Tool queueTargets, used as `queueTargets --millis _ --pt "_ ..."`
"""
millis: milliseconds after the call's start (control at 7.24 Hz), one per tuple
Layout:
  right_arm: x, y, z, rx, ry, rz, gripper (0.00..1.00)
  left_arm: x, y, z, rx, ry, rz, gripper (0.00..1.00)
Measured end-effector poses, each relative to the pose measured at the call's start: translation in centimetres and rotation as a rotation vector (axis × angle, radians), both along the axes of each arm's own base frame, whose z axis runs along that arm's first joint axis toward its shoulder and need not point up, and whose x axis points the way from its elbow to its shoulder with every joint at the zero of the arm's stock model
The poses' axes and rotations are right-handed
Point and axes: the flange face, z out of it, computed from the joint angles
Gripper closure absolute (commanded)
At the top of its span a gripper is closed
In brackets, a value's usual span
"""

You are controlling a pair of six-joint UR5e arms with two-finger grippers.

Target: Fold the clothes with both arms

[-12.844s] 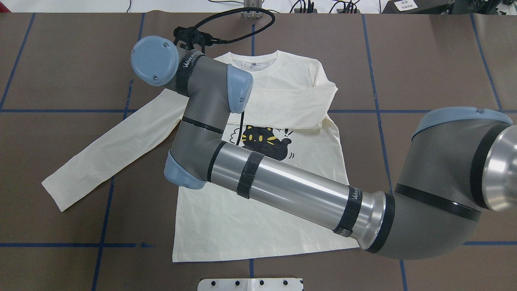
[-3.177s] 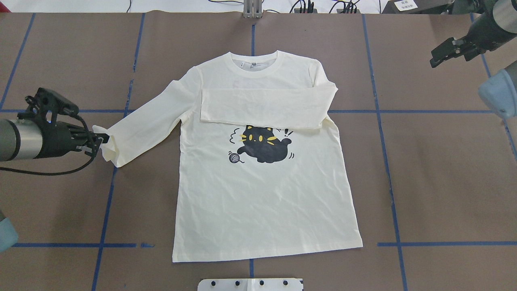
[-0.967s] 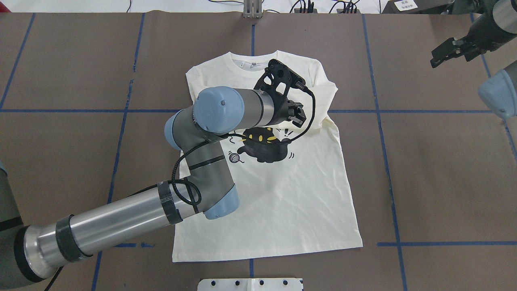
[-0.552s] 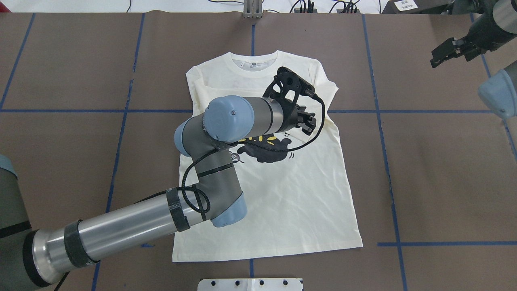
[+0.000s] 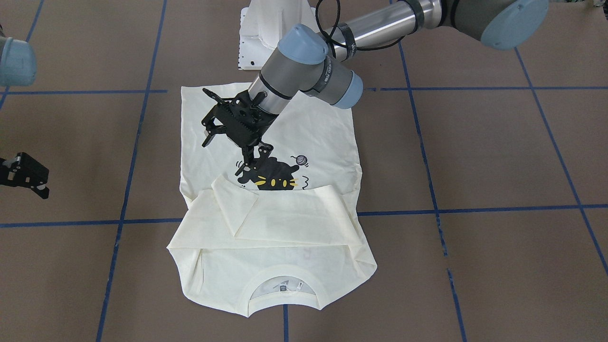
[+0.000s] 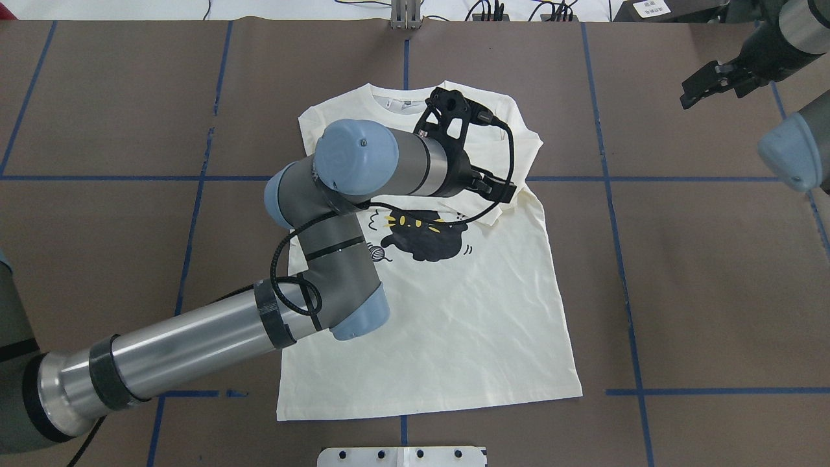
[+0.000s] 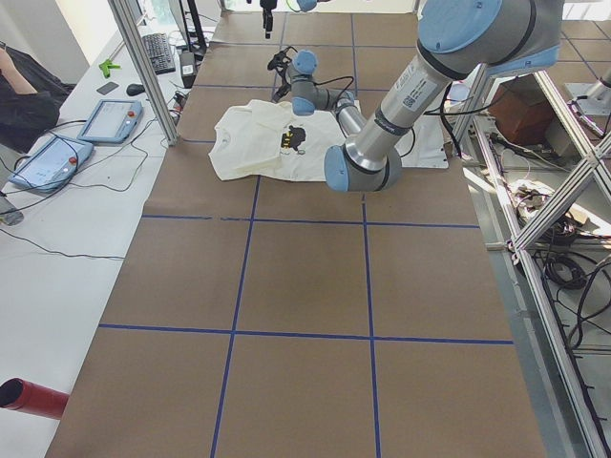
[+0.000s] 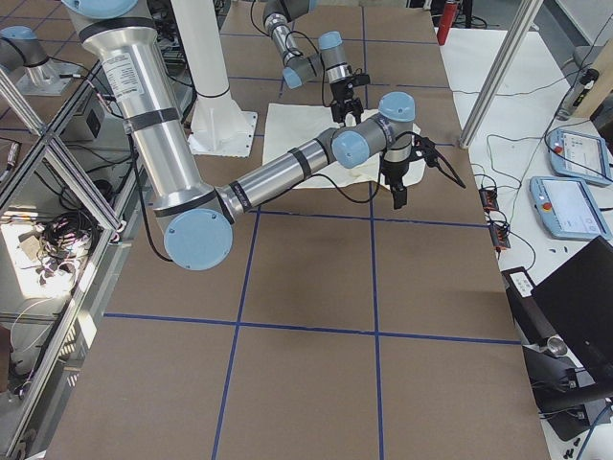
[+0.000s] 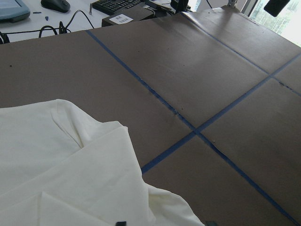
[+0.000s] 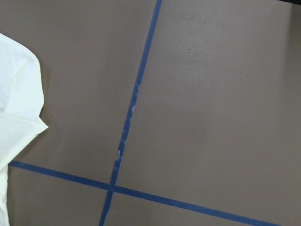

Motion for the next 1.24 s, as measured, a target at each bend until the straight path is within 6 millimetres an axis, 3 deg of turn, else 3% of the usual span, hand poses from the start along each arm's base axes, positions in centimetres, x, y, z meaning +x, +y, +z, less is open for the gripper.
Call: queueTargets --millis 138,414,552,829,967,1243 --pt "-2.7 0.3 -1.3 0.03 -0.018 -0.013 0.0 -3.4 -2.5 1.5 -0.043 -0.042 0.024 0.0" --pt "-8.9 1.4 -4.9 0.032 -0.039 0.037 0.0 -10.9 -6.4 9.0 -0.093 -0.141 0.005 0.0" --pt "-12.4 2.2 -7.0 0.019 -0.044 0.068 0.0 -14.7 -7.9 12.3 -0.103 -0.213 -0.023 0.0" --pt "-19.4 4.3 -11.9 -0.032 -0.039 0.126 0.05 -22.2 -8.8 18.6 -0.11 -0.333 -0.072 0.0" --pt "-22.9 5.6 -14.3 -0.041 -0.013 0.155 0.08 -24.6 -8.6 20.9 -0.084 -0.372 -0.073 0.0" --pt "-29.3 7.2 -17.2 -0.027 0.046 0.206 0.07 -26.7 -8.4 23.0 -0.102 -0.392 -0.082 0.0"
